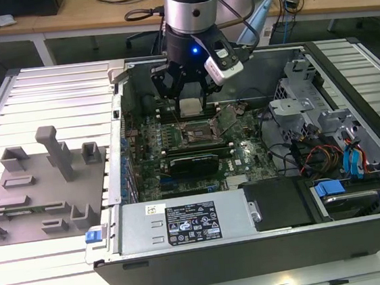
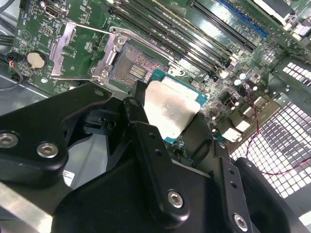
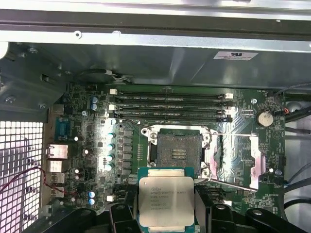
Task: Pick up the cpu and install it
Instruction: 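Pick up the cpu and move it towards the insertion slot, then place the cpu into insertion slot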
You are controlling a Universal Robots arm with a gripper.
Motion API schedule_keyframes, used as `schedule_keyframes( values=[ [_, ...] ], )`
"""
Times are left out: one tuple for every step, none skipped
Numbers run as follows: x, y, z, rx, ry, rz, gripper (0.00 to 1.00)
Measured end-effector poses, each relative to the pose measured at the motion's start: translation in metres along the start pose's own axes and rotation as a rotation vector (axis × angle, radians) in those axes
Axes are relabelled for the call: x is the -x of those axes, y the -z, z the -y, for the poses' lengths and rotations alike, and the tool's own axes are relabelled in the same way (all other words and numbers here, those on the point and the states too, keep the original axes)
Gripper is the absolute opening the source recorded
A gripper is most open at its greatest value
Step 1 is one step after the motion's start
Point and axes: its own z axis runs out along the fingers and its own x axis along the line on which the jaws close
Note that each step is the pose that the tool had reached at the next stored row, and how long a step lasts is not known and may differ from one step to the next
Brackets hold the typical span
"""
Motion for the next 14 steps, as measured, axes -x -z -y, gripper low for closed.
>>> schedule_keyframes(
  values=[
    [0.0000,0.0000,0.0000,-0.0001,0.000,0.0000,0.55],
    [0.0000,-0.0001,0.0000,0.0000,0.000,0.0000,0.55],
    [0.0000,-0.0001,0.0000,-0.0001,0.000,0.0000,0.55],
    [0.0000,-0.0001,0.0000,-0.0001,0.000,0.0000,0.55],
    [0.0000,-0.0001,0.0000,0.0000,0.000,0.0000,0.55],
    [0.0000,-0.0001,0.0000,0.0000,0.000,0.0000,0.55],
    [0.0000,-0.0002,0.0000,0.0000,0.000,0.0000,0.55],
    [0.0000,-0.0001,0.0000,-0.0001,0.000,0.0000,0.55],
    [0.0000,-0.0002,0.0000,-0.0001,0.000,0.0000,0.55],
    [0.0000,-0.0002,0.0000,-0.0001,0.000,0.0000,0.55],
    [0.0000,-0.0002,0.0000,-0.0001,0.000,0.0000,0.55],
    [0.0000,-0.0002,0.0000,0.0000,0.000,0.0000,0.55],
    [0.0000,-0.0002,0.0000,-0.0001,-0.003,0.0000,0.55],
    [0.0000,-0.0002,0.0000,0.0000,-0.011,0.0005,0.55]
  ],
)
